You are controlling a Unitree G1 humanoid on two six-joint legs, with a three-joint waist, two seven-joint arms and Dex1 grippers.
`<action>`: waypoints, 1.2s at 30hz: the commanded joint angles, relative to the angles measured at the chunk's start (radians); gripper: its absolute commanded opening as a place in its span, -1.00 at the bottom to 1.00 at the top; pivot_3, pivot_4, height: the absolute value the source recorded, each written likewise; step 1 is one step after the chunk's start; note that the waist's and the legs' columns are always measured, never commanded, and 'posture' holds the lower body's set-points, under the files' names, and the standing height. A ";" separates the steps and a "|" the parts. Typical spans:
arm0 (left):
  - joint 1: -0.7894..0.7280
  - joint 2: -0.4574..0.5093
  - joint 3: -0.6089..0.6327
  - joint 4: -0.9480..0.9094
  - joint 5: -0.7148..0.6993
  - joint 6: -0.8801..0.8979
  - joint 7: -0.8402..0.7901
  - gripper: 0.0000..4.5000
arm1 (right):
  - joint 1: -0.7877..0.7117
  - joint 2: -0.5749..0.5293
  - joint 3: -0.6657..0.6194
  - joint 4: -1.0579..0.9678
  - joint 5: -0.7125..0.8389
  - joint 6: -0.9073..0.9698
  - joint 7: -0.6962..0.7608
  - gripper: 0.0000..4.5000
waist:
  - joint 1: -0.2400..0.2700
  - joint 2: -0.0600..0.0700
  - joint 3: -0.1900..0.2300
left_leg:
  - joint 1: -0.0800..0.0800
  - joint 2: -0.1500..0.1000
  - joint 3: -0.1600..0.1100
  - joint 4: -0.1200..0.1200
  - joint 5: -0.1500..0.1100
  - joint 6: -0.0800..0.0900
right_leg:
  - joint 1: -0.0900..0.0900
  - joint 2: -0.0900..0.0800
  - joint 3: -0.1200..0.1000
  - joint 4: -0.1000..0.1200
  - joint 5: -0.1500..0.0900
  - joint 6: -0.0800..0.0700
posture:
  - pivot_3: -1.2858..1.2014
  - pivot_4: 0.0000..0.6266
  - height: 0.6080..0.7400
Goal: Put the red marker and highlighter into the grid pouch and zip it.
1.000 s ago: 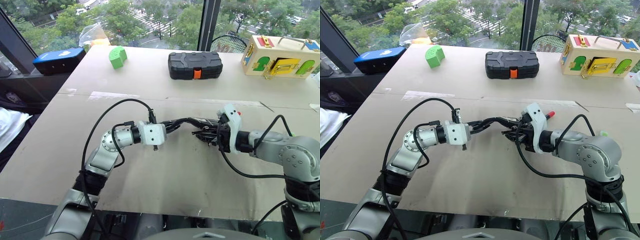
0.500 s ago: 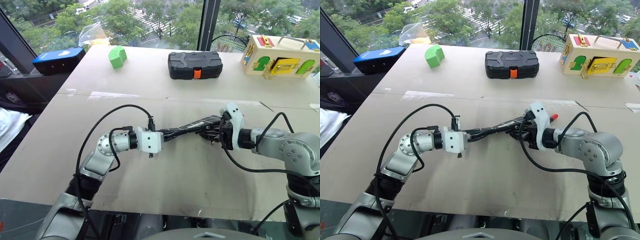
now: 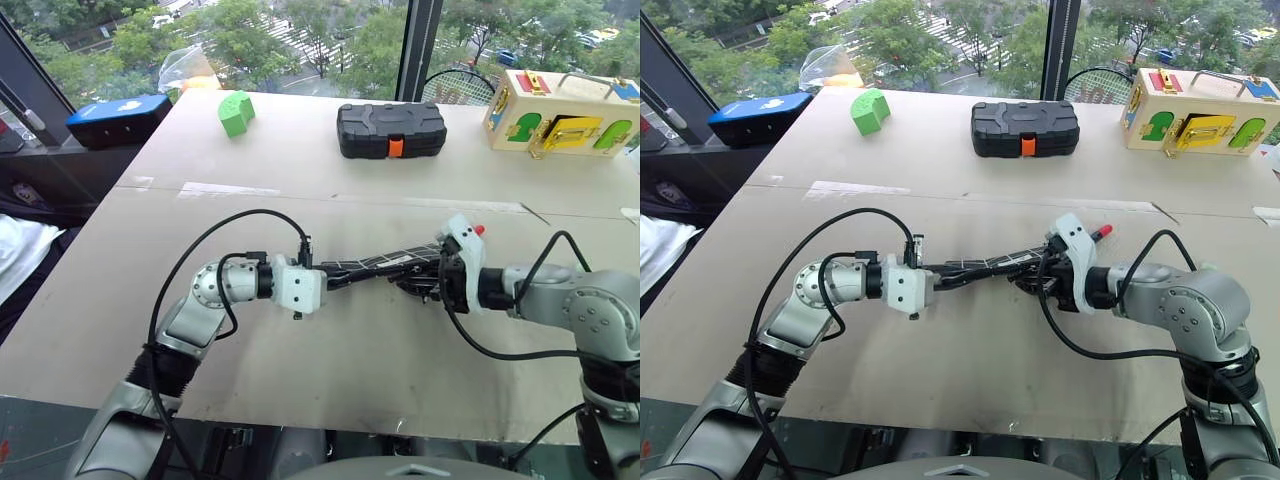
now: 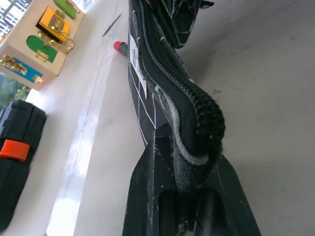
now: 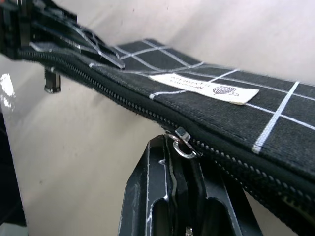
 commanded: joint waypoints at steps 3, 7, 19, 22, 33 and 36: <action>-0.033 -0.012 -0.026 -0.051 -0.039 -0.004 -0.034 -1.00 | 0.020 -0.008 -0.034 -0.070 0.059 0.027 0.011 -0.99 | 0.000 0.000 0.000 | 0.000 0.000 0.000 0.000 0.000 0.000 | 0.000 0.000 0.000 0.000 0.000 0.000 | 0.03 -0.52 1.00; -0.039 -0.012 -0.037 -0.052 -0.050 0.002 -0.061 -1.00 | 0.038 0.001 -0.040 -0.087 0.067 0.039 -0.001 -0.99 | 0.000 0.000 0.000 | 0.000 0.000 0.000 -0.001 0.000 0.000 | 0.000 0.000 0.000 0.000 0.000 0.000 | 0.03 -0.52 1.00; -0.054 -0.032 -0.045 -0.069 -0.059 0.050 -0.087 -1.00 | 0.040 0.083 -0.023 -0.118 0.097 0.056 -0.047 -0.99 | 0.000 0.000 0.000 | 0.000 0.000 0.000 -0.002 0.000 0.000 | 0.000 0.001 0.000 -0.001 0.000 0.000 | 0.03 -0.52 1.00; -0.057 -0.042 -0.034 -0.073 -0.055 0.079 -0.070 -1.00 | 0.042 0.087 -0.027 -0.126 0.101 0.063 -0.048 -0.99 | 0.000 0.000 0.000 | 0.000 0.000 0.000 -0.002 0.000 0.000 | 0.000 0.001 0.000 -0.001 0.000 0.000 | 0.03 -0.52 1.00; -0.062 -0.071 0.001 -0.090 -0.054 0.196 0.003 -1.00 | 0.061 0.067 -0.056 -0.143 0.115 0.070 -0.050 -0.99 | 0.000 0.000 0.000 | 0.000 0.000 0.000 -0.002 0.000 0.000 | 0.000 0.001 0.000 -0.002 0.000 0.000 | 0.03 -0.52 1.00; -0.058 -0.074 0.003 -0.090 -0.053 0.202 0.012 -1.00 | 0.071 0.058 -0.067 -0.139 0.117 0.066 -0.058 -0.99 | 0.000 0.000 0.000 | 0.000 0.000 0.000 -0.002 0.000 0.000 | 0.000 0.001 0.000 -0.002 0.000 0.000 | 0.03 -0.52 1.00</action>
